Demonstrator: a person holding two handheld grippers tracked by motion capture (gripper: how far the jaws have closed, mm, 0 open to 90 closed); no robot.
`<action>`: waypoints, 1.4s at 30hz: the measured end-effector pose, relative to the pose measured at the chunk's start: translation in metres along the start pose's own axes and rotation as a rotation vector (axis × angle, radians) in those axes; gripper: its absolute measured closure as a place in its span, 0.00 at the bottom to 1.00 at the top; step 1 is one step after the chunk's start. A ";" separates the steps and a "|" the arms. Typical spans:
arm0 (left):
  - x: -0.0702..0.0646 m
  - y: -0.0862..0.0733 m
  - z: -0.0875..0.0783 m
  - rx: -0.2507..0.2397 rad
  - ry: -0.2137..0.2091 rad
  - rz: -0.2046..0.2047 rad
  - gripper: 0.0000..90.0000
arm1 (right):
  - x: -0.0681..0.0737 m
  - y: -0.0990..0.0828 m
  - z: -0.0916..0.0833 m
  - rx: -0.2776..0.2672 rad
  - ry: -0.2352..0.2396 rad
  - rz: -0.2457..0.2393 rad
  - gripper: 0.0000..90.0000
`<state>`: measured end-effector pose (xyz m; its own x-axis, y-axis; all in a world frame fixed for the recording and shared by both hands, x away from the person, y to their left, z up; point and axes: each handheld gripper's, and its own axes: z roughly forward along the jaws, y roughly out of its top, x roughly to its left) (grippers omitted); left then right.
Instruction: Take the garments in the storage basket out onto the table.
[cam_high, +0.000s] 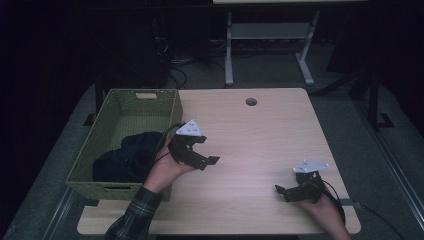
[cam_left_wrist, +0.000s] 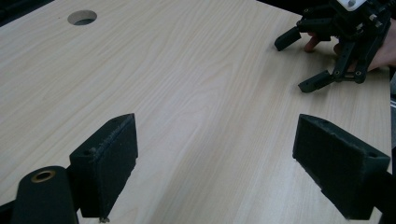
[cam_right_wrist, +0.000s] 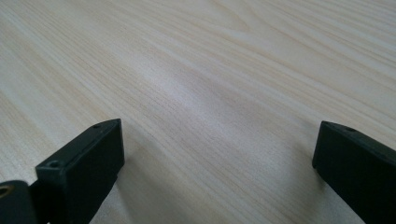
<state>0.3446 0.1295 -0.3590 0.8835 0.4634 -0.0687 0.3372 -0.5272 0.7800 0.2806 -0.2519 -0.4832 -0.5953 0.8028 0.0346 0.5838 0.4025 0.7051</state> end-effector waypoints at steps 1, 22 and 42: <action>0.002 0.001 -0.001 -0.005 -0.001 -0.001 0.15 | 0.000 0.000 0.000 0.000 0.000 0.000 0.02; 0.030 0.007 -0.024 -0.002 0.022 -0.022 0.15 | 0.000 0.000 0.000 0.001 -0.002 -0.003 0.02; 0.046 -0.003 -0.060 0.021 0.088 -0.039 0.16 | 0.000 0.000 0.000 -0.001 -0.001 -0.005 0.02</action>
<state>0.3646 0.1952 -0.3276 0.8380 0.5439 -0.0431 0.3780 -0.5219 0.7647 0.2809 -0.2521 -0.4832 -0.5975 0.8013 0.0300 0.5804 0.4063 0.7057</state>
